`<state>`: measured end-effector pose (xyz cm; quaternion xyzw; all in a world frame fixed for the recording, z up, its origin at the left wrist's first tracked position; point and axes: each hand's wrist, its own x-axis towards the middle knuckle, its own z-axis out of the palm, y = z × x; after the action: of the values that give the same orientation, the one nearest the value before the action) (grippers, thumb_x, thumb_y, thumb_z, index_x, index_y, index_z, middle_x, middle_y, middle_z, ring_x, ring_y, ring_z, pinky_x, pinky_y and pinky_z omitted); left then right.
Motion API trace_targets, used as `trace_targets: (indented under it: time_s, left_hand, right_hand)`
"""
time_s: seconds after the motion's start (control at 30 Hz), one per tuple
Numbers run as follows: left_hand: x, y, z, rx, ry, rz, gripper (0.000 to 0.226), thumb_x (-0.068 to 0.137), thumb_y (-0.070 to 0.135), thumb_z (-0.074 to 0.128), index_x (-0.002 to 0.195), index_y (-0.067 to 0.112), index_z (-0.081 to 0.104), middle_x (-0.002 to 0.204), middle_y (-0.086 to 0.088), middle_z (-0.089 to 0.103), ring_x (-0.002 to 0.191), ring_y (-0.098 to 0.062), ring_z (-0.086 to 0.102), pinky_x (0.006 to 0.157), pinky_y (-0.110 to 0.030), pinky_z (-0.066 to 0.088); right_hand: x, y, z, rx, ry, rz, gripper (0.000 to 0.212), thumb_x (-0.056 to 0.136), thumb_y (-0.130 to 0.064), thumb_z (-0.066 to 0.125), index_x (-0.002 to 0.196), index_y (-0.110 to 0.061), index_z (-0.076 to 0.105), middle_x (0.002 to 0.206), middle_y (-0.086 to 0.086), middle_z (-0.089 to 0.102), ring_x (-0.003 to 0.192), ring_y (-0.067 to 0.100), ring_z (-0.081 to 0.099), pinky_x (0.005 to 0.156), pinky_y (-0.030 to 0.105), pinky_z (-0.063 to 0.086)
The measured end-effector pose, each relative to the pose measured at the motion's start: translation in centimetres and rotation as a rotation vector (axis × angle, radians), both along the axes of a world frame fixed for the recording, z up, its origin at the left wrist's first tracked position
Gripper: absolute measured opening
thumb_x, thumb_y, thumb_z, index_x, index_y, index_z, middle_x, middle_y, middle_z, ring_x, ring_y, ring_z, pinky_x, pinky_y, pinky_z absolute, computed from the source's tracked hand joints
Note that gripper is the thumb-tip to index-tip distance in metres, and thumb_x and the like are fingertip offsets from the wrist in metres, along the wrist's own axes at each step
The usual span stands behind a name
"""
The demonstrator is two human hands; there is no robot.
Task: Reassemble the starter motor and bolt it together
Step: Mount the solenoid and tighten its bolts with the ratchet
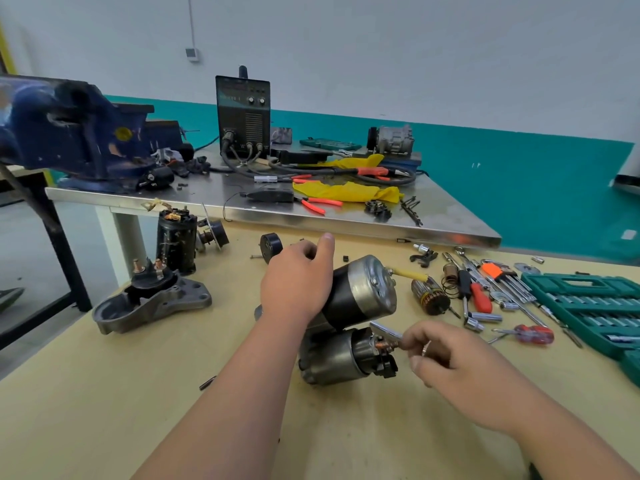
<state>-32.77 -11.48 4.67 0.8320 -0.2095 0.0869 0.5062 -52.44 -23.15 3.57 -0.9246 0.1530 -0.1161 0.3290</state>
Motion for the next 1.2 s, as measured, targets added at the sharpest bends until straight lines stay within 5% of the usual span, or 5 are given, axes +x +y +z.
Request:
trace_targets:
  time_s: [0.13, 0.5, 0.87, 1.2]
  left_hand:
    - [0.0, 0.0, 0.1, -0.012, 0.006, -0.008, 0.053, 0.095, 0.056, 0.037, 0.069, 0.016, 0.06, 0.062, 0.001, 0.058, 0.063, -0.015, 0.055, 0.051, -0.029, 0.031]
    - [-0.1, 0.1, 0.1, -0.023, 0.012, -0.012, 0.053, 0.095, 0.057, 0.036, 0.072, 0.017, 0.061, 0.063, 0.001, 0.059, 0.065, -0.017, 0.055, 0.052, -0.029, 0.031]
    - [-0.1, 0.0, 0.2, -0.025, 0.011, -0.004, 0.053, 0.095, 0.056, 0.036, 0.072, 0.017, 0.062, 0.065, 0.0, 0.06, 0.066, -0.019, 0.056, 0.053, -0.029, 0.032]
    - [0.0, 0.1, 0.1, 0.004, -0.008, -0.016, 0.053, 0.096, 0.057, 0.034, 0.076, 0.018, 0.064, 0.069, 0.0, 0.063, 0.068, -0.016, 0.057, 0.054, -0.03, 0.037]
  right_hand:
    - [0.6, 0.7, -0.3, -0.007, -0.105, -0.025, 0.014, 0.087, -0.033, 0.064, 0.086, -0.046, 0.059, 0.068, -0.013, 0.061, 0.053, 0.004, 0.05, 0.05, 0.016, 0.039]
    - [0.9, 1.3, 0.0, -0.08, -0.138, -0.03, 0.016, 0.088, -0.023, 0.066, 0.086, -0.039, 0.064, 0.086, -0.032, 0.057, 0.064, -0.002, 0.052, 0.058, 0.011, 0.04]
    - [1.4, 1.5, -0.3, -0.232, -0.124, -0.086, 0.008, 0.088, -0.031, 0.061, 0.082, -0.034, 0.063, 0.075, -0.017, 0.056, 0.08, -0.007, 0.049, 0.059, 0.013, 0.037]
    - [1.5, 1.7, -0.7, -0.154, -0.119, -0.14, 0.013, 0.087, -0.03, 0.061, 0.076, -0.037, 0.061, 0.067, -0.014, 0.056, 0.065, -0.008, 0.05, 0.054, 0.008, 0.038]
